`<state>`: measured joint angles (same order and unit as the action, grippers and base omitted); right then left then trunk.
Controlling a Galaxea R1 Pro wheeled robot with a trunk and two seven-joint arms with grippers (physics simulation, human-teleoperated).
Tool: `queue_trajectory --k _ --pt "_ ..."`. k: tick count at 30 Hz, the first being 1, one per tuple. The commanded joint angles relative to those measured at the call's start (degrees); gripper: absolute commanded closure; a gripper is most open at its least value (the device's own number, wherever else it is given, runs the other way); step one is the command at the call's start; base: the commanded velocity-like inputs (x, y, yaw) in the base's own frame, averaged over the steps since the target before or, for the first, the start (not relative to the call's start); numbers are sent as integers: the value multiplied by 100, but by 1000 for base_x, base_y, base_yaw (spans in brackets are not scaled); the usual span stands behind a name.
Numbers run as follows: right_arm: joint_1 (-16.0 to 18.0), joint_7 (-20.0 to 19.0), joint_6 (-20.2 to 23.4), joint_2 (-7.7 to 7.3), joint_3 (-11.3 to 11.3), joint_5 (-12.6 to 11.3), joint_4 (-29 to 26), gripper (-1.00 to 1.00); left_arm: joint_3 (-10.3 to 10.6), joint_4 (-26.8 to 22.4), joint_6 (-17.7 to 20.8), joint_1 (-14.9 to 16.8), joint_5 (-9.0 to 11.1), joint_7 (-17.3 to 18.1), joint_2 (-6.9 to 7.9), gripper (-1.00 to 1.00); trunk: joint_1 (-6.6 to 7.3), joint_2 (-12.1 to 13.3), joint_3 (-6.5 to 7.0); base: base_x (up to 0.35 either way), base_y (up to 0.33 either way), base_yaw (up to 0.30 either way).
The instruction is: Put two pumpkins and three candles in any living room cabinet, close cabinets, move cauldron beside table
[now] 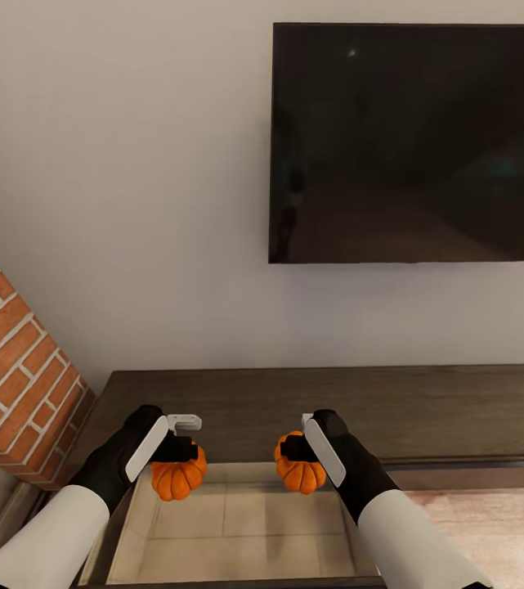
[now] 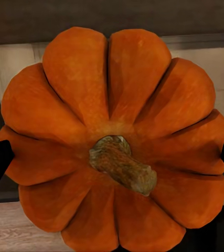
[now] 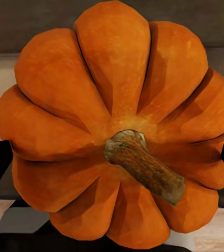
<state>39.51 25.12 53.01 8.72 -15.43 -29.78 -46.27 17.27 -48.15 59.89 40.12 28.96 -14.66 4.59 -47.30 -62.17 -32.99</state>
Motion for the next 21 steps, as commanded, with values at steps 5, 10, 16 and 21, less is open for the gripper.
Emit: queue_trajectory --k 5,10,16,21 --pt "4 48 0 -13 -6 -63 -5 100 25 -6 11 5 57 -60 7 100 -111 -206 -96 0 0 0" --pt "4 43 1 -24 -7 -63 -5 100 23 -9 11 5 57 -60 7 100 -220 -407 -185 0 0 0" --pt "4 38 -1 -20 -12 -63 -5 100 26 -10 11 5 57 -56 7 100 -242 -447 -203 0 0 0" --pt "4 37 -1 -19 -20 -63 -5 100 23 -10 11 5 57 -55 7 100 -242 -447 -203 -32 0 0"
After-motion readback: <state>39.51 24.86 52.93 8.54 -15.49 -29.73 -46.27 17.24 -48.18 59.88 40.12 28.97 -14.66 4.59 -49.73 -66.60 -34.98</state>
